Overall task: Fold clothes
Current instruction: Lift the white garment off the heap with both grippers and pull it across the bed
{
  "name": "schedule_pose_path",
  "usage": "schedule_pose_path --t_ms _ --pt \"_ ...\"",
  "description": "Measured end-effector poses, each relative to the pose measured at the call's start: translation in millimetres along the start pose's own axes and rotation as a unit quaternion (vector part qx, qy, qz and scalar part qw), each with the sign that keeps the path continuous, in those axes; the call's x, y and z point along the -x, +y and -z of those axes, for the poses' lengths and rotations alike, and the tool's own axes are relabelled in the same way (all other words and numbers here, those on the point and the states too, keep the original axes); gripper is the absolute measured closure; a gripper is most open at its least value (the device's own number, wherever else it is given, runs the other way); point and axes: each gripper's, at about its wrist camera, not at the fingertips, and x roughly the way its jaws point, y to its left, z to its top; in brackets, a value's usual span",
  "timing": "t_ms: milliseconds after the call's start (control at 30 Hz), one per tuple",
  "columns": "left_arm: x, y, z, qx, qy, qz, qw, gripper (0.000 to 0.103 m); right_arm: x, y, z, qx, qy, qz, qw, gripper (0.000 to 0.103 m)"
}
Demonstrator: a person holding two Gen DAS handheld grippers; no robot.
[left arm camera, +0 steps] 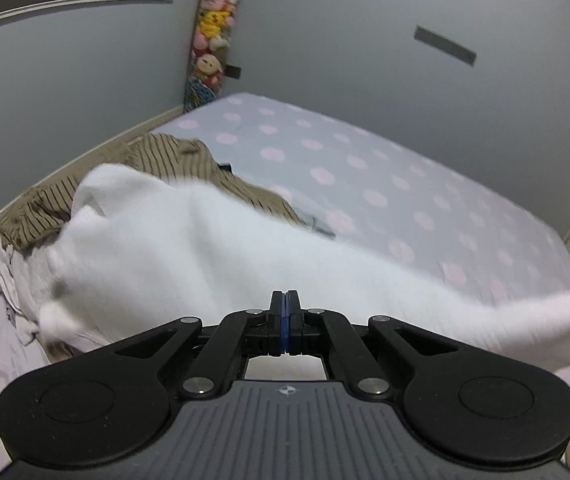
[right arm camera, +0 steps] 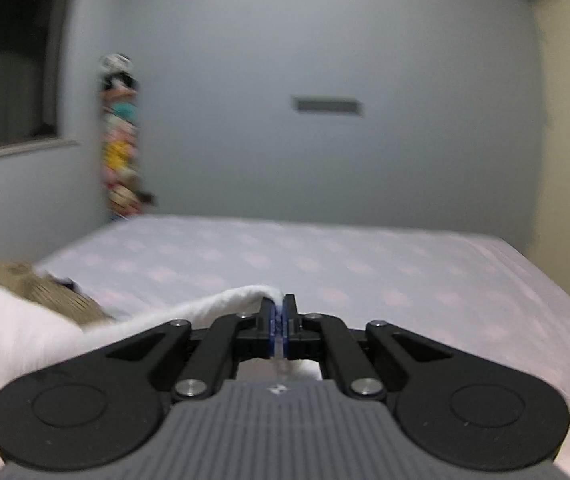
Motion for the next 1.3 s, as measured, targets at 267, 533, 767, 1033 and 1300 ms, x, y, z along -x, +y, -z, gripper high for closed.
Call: schedule_pose_path --t_ms 267,533,767,1033,1300 --pt "-11.6 -9.1 7.5 -0.061 0.044 -0.016 0.997 0.103 17.8 -75.8 88.4 -0.017 0.168 0.025 0.985 0.098" --pt "-16.6 47.1 -8.1 -0.073 0.059 -0.061 0.9937 0.09 22.1 -87.1 91.6 -0.042 0.188 -0.066 0.979 0.069" --pt "-46.3 98.2 -11.6 -0.091 0.079 -0.118 0.9856 0.076 2.9 -73.5 70.0 -0.031 0.164 -0.096 0.981 0.058" --pt "-93.9 145.4 -3.4 -0.046 0.089 -0.127 0.9868 0.053 -55.1 -59.5 77.5 -0.022 0.201 -0.09 0.975 0.052" --pt "-144.4 151.9 -1.6 -0.007 0.109 -0.119 0.9869 0.066 -144.1 -71.7 99.6 -0.04 0.251 -0.062 0.965 0.045"
